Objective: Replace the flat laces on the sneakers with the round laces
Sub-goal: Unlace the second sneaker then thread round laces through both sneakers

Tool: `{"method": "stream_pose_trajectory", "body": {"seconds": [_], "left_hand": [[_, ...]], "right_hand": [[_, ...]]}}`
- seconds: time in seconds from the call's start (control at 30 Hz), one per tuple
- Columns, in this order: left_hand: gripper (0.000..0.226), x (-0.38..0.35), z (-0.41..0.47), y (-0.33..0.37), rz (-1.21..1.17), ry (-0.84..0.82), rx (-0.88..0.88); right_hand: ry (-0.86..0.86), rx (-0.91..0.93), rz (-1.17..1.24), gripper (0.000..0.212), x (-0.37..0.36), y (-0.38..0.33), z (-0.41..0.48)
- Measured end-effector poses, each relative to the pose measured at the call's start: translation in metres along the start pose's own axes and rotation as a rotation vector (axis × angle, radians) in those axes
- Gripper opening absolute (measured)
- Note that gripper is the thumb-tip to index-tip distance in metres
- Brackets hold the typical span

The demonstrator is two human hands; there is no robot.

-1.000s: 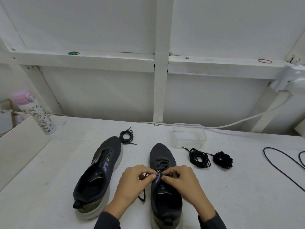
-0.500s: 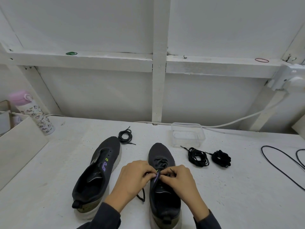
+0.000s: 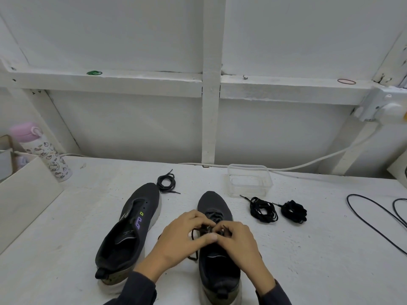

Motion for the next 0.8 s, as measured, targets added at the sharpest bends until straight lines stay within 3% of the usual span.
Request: {"method": "stream_pose_trajectory", "body": {"seconds": [0.2, 0.43, 0.57, 0.67, 0.8], "left_hand": [[0.038, 0.004, -0.004, -0.001, 0.127, 0.04, -0.016], [0.033, 0.002, -0.004, 0.002, 0.185, 0.096, -0.029], [0.035, 0.001, 0.006, 0.009, 0.168, 0.169, -0.051], [0.027, 0.0, 0.008, 0.005, 0.014, 0.252, -0.013], [0.006, -0.004, -0.001, 0.001, -0.203, 0.344, 0.039]], "right_hand": [[-0.003, -0.019, 0.333, 0.006, 0.003, 0.004, -0.001], [-0.06, -0.26, 0.969, 0.027, 0.005, 0.02, -0.001], [-0.157, -0.185, 0.908, 0.018, 0.007, 0.01, -0.001], [-0.208, -0.107, 0.878, 0.005, 0.012, 0.004, -0.001], [-0.26, -0.031, 0.851, 0.044, 0.022, 0.002, 0.0]]}}
Point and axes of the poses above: each hand's wrist, its own z-axis towards the middle knuckle, its own x-axis out of the back of the hand, y = z × x, the point moved 7 cm from there along z, towards the middle knuckle, and after that the axes turned 8 degrees about -x, right-handed, at the moved point
